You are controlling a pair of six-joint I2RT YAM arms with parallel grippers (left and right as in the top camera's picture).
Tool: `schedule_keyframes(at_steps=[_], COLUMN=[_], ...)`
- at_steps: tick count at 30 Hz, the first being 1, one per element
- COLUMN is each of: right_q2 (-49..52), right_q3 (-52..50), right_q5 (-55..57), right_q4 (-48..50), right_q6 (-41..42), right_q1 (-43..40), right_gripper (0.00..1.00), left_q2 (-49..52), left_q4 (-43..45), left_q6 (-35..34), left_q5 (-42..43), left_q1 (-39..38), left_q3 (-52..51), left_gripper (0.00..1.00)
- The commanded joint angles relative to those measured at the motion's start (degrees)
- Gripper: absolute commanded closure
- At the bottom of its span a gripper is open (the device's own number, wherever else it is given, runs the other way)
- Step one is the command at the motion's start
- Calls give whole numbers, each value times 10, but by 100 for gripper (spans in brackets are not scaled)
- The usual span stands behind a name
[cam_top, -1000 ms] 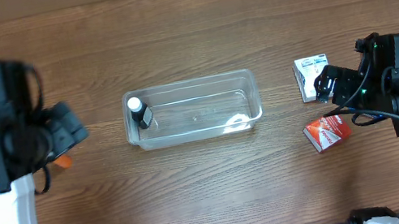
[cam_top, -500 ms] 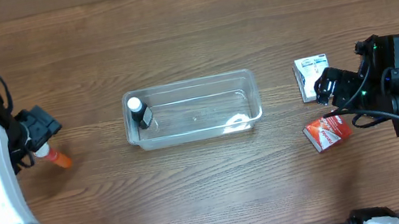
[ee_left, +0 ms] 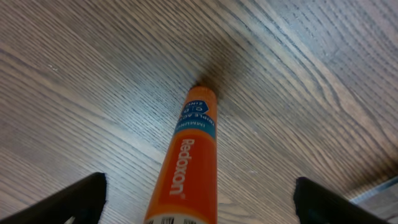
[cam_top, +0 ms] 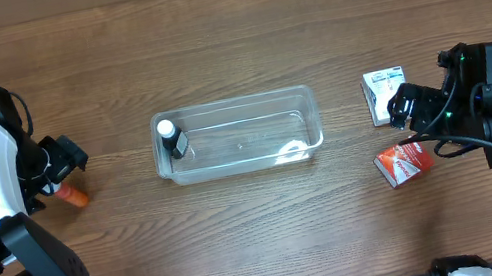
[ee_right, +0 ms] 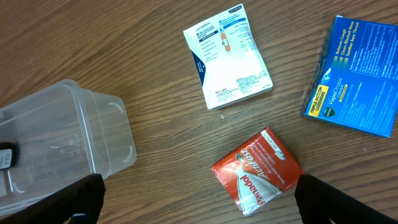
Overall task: Pack container
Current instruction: 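Move the left gripper to the orange Redoxon tube and grasp it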
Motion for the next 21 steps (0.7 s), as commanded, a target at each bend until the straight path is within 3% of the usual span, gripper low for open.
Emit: schedule_keyframes(at_steps=[1,8,14,21], right_q2=[-2,-2,-2,-2], right_q3=[18,18,18,18], right_q5=[5,5,5,5], right_q4=[3,-2,-1,-1], right_q6=[1,1,1,1], right_q1=[-3,-3,-3,-3], right_gripper=[0,0,0,0], left_q2=[6,6,6,6], left_q4=[0,-2,-2,-2], left_q6=[8,8,9,11], left_q5=[5,5,4,4], left_q1=[2,2,2,-3], left_q3=[-3,-3,-3,-3], left_gripper=[16,50,58,76])
